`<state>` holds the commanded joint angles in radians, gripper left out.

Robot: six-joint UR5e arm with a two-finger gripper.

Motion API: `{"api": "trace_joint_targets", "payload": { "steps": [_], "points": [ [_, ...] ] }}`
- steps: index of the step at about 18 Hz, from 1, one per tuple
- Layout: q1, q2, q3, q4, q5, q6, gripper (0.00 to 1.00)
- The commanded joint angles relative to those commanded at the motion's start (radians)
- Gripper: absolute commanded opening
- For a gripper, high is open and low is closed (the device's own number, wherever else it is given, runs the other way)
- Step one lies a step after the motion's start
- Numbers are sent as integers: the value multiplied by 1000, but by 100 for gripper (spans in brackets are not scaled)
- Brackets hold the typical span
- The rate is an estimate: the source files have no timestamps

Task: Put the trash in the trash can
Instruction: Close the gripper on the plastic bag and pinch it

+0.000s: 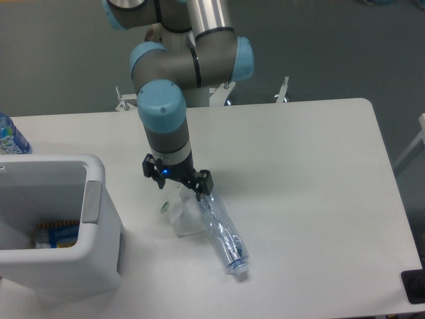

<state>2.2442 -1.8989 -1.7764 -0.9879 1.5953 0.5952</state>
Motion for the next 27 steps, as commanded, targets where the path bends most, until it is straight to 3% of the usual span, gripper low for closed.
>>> {"api": "trace_joint_targets", "payload": {
  "steps": [9, 14, 17, 21, 27],
  "points": [
    [-8, -78, 5, 52, 0, -12, 97],
    [-9, -78, 6, 52, 3, -17, 36],
    [-9, -78, 8, 52, 3, -41, 6],
    [-11, -71, 8, 51, 0, -41, 0],
    [-11, -65, 3, 43, -6, -34, 0]
  ]
}}
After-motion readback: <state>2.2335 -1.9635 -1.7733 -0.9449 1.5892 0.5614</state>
